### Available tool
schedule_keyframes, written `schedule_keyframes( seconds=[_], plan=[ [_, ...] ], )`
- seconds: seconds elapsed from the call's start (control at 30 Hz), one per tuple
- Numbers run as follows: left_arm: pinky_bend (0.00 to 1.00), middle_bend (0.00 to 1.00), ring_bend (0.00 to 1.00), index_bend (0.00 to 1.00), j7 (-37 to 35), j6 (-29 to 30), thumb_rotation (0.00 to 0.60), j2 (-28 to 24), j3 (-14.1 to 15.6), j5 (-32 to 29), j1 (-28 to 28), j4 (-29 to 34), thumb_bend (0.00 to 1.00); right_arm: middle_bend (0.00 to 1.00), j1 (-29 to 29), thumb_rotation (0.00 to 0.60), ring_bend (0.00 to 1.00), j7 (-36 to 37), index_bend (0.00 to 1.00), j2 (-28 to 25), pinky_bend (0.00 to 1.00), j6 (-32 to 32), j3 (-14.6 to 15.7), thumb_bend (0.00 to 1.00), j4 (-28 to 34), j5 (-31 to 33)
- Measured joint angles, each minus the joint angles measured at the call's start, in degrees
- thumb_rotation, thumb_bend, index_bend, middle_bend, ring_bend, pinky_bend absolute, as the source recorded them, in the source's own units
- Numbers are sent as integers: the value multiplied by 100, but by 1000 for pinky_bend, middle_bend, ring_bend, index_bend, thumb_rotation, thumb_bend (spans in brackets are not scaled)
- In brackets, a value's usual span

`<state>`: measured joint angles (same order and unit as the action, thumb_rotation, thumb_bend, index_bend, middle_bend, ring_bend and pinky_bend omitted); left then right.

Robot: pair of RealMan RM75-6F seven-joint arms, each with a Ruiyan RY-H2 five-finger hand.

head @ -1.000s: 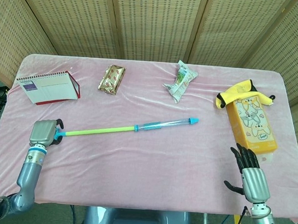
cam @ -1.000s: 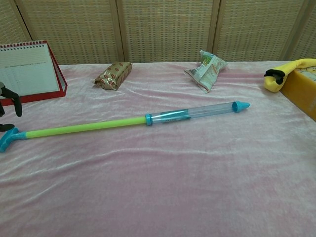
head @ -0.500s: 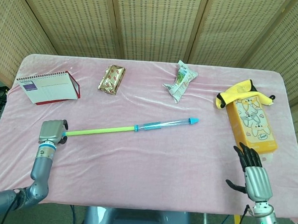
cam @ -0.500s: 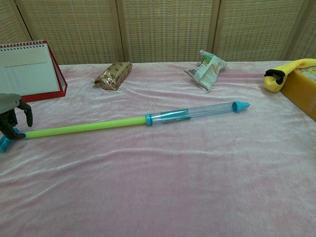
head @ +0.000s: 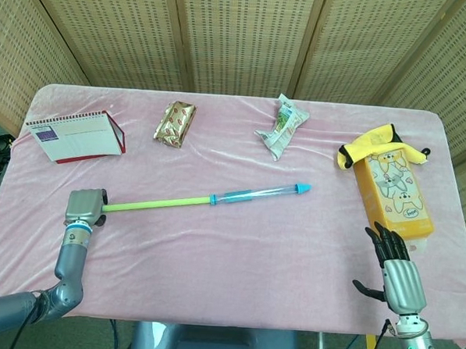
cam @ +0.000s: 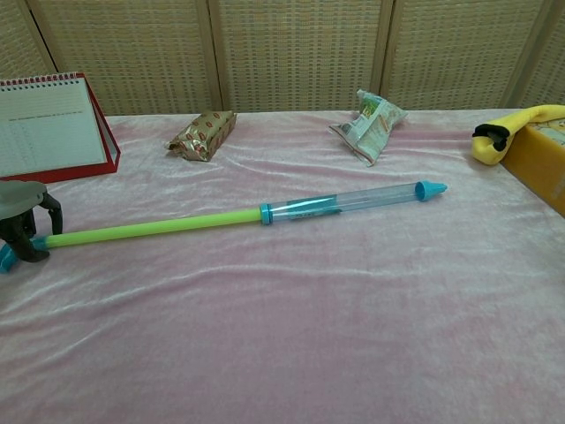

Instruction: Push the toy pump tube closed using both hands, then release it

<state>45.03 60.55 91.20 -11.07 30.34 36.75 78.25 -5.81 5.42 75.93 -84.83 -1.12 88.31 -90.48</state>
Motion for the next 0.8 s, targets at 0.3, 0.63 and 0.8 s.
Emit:
schedule_keyframes(
  seconds=[0.3, 0.63, 0.8],
  plan=[
    [793, 954, 835, 689, -23, -29, 600, 186, 105, -30, 57, -217, 610, 0, -2, 600, 0, 74, 24, -3, 0, -5, -21, 236, -21, 19],
    [793, 954, 834, 847, -262, 264, 600, -6, 159, 414, -36, 104, 695, 0, -5, 600, 0, 84, 24, -13, 0, 36, -5, 237, 11, 35],
    [793, 954, 835, 851, -357, 436, 600, -244, 115, 579, -81, 484, 696, 0, -8, 600, 0, 56, 24, -18, 0, 46, 25, 237, 52, -8]
  ],
)
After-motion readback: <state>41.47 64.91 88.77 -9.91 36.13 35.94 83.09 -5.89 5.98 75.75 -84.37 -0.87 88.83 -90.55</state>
